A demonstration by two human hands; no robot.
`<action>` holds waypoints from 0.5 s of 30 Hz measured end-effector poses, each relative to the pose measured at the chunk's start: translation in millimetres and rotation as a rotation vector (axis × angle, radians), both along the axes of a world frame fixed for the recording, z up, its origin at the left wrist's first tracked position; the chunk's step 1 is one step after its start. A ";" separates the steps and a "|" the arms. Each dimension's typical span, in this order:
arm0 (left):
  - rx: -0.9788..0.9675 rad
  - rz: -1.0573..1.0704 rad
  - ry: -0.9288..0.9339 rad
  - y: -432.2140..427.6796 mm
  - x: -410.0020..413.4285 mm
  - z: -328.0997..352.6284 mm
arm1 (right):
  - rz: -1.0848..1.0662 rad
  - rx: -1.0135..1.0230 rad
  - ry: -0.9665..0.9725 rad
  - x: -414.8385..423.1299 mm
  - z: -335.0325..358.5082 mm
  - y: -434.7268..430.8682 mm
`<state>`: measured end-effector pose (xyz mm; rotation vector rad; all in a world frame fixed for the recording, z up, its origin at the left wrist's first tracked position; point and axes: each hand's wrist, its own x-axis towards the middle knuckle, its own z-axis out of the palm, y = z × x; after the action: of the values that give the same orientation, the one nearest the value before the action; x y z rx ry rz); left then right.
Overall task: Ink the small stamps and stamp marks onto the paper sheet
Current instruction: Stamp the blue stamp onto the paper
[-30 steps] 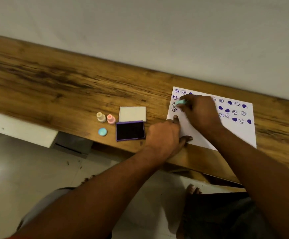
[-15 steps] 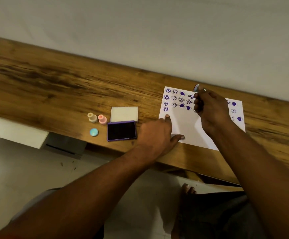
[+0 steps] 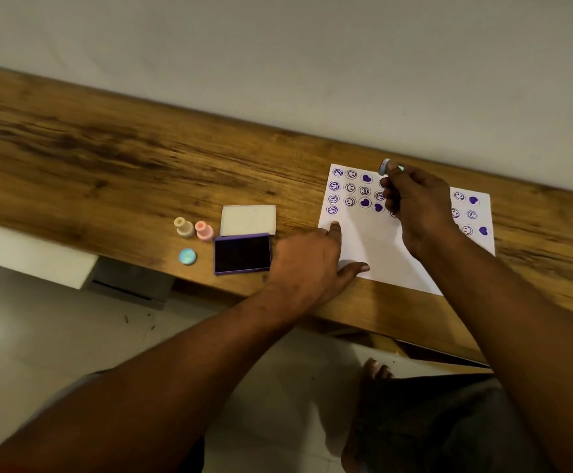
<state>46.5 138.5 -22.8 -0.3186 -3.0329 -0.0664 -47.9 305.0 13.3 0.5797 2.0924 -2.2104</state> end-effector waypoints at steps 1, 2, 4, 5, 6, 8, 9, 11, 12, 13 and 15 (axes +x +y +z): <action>0.001 0.003 0.005 -0.1 0.7 0.6 | 0.013 0.009 0.004 0.3 -0.4 -0.6; 0.003 0.004 0.012 -0.5 1.1 0.9 | 0.029 0.023 0.004 0.6 -0.7 -1.4; 0.009 0.002 0.025 -3.1 2.3 1.1 | 0.068 0.051 -0.001 1.2 -1.5 -4.5; 0.011 0.002 0.024 -5.2 2.9 1.0 | 0.087 0.070 0.000 1.1 -2.5 -6.9; 0.014 0.001 0.020 -8.5 3.9 1.3 | 0.104 0.106 0.007 1.0 -3.8 -10.1; 0.038 0.000 0.016 -15.6 5.3 4.9 | 0.150 0.214 0.036 1.4 -5.4 -15.7; 0.062 0.000 0.018 -20.6 5.1 8.6 | 0.186 0.270 0.057 1.6 -5.8 -18.7; 0.103 0.004 0.032 -36.4 3.9 19.1 | 0.289 0.361 0.109 4.0 -5.0 -28.1; 0.113 0.011 0.045 -48.0 3.1 25.6 | 0.352 0.400 0.140 6.2 -3.8 -34.6; 0.123 0.025 0.061 -62.4 2.5 32.4 | 0.423 0.443 0.175 8.7 -2.6 -41.8; 0.180 0.086 0.086 -95.8 3.5 44.5 | 0.568 0.548 0.240 15.2 -1.1 -56.7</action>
<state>50.0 42.6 21.7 -0.1710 -2.9234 -0.3084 -32.7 248.3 12.2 -0.2746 2.5678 -1.4575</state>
